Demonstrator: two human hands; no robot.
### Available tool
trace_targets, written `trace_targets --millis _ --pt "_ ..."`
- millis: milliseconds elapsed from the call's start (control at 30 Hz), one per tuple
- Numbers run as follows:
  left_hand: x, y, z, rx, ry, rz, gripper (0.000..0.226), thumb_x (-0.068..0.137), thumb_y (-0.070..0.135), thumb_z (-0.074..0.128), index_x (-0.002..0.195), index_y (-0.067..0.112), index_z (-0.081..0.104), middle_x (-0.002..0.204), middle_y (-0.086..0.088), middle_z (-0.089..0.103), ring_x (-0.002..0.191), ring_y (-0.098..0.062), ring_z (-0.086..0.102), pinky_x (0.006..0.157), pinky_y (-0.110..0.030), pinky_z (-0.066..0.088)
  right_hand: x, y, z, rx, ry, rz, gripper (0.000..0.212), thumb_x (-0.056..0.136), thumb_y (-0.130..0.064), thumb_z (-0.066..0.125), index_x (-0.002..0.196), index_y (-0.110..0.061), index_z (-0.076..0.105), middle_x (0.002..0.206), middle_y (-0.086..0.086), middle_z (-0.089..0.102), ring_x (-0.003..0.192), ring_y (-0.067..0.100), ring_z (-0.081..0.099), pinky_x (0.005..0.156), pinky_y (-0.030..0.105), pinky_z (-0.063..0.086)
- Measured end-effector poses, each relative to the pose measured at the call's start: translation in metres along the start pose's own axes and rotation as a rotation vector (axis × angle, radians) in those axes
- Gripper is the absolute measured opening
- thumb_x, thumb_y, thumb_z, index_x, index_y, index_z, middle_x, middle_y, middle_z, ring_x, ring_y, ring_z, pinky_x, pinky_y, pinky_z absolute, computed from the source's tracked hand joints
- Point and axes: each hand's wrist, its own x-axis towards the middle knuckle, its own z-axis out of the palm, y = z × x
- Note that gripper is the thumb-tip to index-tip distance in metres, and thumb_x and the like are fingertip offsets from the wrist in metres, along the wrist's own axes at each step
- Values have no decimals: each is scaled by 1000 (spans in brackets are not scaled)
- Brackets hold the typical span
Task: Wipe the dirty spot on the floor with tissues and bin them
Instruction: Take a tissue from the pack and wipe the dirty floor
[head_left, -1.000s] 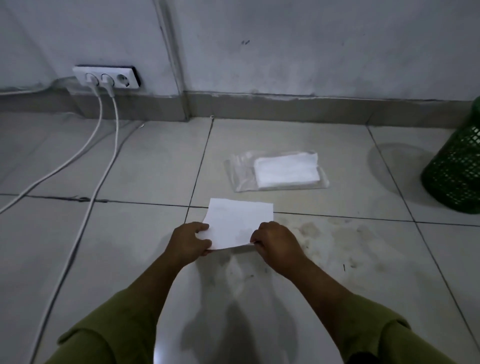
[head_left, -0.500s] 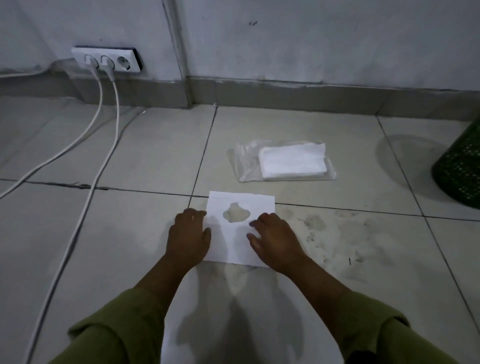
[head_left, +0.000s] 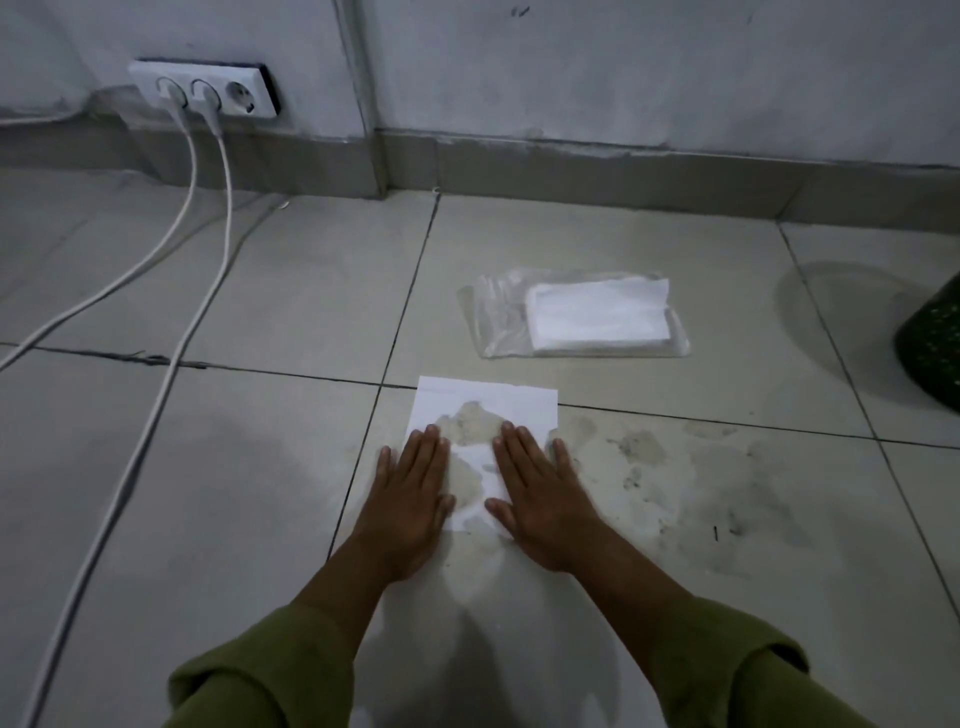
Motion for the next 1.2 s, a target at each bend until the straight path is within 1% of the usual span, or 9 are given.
trace_targets --millis 133,300,467,567,667,767,900,1000,1200 --pt "4 1 0 -77 77 -24 70 83 50 1 143 16 -13 152 -2 -21 143 -17 -19 111 -30 -22 8 1 1 16 124 11 71 96 -46 0 139 0 33 147 18 37 136 32 36 113 48 9" --pt "7 0 3 -89 -2 -45 98 66 74 -24 143 14 -15 154 -4 -20 140 -15 -23 114 -35 -20 21 16 -8 12 68 -14 92 77 -63 -9 146 -5 4 157 16 0 145 29 0 111 45 -10" --pt "15 5 4 -111 45 -75 91 68 72 -23 140 18 -20 151 -1 -25 142 -16 -22 114 -37 -17 25 17 -6 -57 87 61 73 89 -51 19 138 0 35 147 20 36 136 34 35 105 57 15" --pt "20 5 5 -28 29 -81 100 66 69 -28 145 11 -8 157 -7 -8 144 -18 -12 113 -39 -17 26 19 -7 -14 80 21 77 91 -54 7 138 1 35 148 20 35 137 34 33 106 59 8" --pt "28 12 -3 -101 103 -106 86 79 66 -8 147 15 4 158 -3 8 145 -12 1 115 -38 -14 30 27 -20 89 154 74 84 87 -55 -15 144 -5 21 155 16 17 145 30 11 112 45 -6" --pt "43 23 -12 -206 149 -108 78 81 57 2 147 17 13 157 -1 19 145 -11 11 118 -37 -8 36 46 -34 174 156 168 56 98 -34 16 147 -8 9 158 13 3 146 25 -1 117 37 -5" --pt "73 39 -23 -309 188 -83 57 92 44 30 141 15 30 149 -5 38 137 -18 33 117 -36 15 42 85 -44 226 213 304 56 92 -15 41 143 -3 22 153 19 22 142 31 19 119 42 13" --pt "102 52 -33 -361 287 -87 42 93 28 48 132 13 44 134 -9 53 121 -23 50 104 -35 37 46 112 -50 238 330 408 56 87 -8 48 139 2 30 146 26 31 134 38 30 114 43 24" --pt "146 70 -43 -291 333 75 34 93 23 49 125 12 51 126 -9 57 113 -23 52 95 -31 41 57 149 -59 185 202 466 61 91 -10 43 143 1 14 155 21 7 144 35 5 116 48 14"
